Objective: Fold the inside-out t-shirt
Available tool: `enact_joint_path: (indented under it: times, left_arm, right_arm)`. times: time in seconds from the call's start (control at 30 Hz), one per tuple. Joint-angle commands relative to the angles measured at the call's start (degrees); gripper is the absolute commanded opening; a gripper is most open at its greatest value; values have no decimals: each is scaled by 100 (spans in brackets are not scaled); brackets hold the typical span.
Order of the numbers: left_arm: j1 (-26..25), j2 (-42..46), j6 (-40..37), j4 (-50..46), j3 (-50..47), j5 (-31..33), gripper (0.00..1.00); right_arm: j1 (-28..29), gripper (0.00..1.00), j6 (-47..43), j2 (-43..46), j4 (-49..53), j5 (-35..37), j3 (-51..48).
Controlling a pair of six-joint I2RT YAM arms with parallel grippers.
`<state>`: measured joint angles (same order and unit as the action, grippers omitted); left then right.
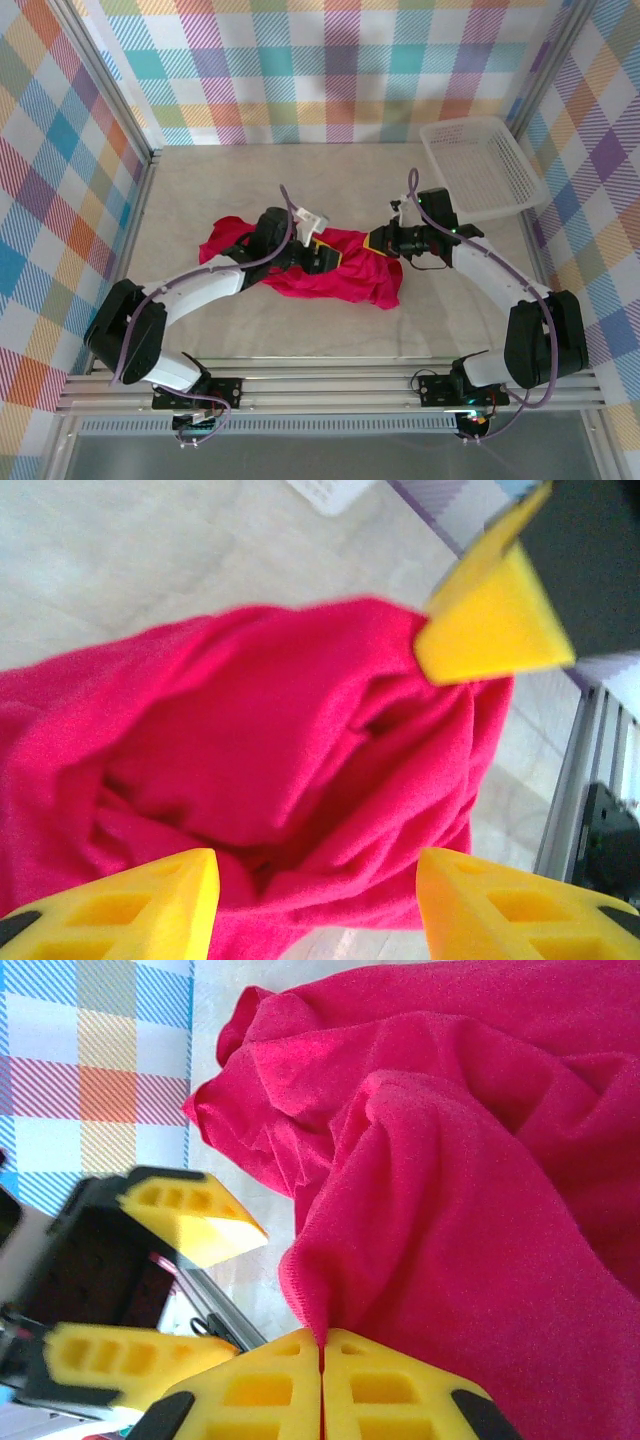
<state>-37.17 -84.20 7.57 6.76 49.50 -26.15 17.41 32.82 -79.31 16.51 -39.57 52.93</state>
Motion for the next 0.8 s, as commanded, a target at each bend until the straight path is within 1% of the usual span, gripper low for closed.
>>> enact_joint_path:
  times: [0.0, 0.13, 0.33, 0.4, 0.43, 0.47, 0.53, 0.57, 0.6, 0.7, 0.77]
  left_arm:
    - [-102, -246, -570, 391, -22, -21, 52]
    - [-203, -457, -722, 550, 67, 220, 53]
    - [-286, -1004, -672, 876, 423, 233, 54]
    - [-300, -1221, -624, 976, 525, 242, 53]
    - [-300, -1310, -604, 1021, 551, 258, 51]
    - [-300, -1387, -614, 1045, 588, 283, 44]
    - [-282, -1496, -615, 989, 672, 332, 16]
    - [-246, -1540, -603, 875, 759, 342, 6]
    - [-210, -1546, -587, 691, 857, 347, 0]
    - [-95, -1412, -616, 88, 1134, 357, 0]
    - [-43, -1172, -796, -378, 1286, 356, 0]
  right_arm:
    - [-13, 0, -19, 99, -72, -183, 173]
    - [-9, 0, -13, 143, -34, -193, 205]
    - [-4, 0, 31, 161, -44, -218, 148]
    - [-9, 0, -6, 170, 20, -200, 162]
    - [-9, 0, -28, 179, 56, -187, 175]
    - [-13, 0, -55, 192, 99, -176, 189]
    - [-11, 0, -126, 227, 195, -126, 225]
    - [-13, 0, -167, 246, 242, -100, 242]
    - [-15, 0, -225, 257, 300, -80, 245]
    - [-12, 0, -449, 262, 545, 102, 244]
    - [-10, 0, -680, 226, 787, 479, 227]
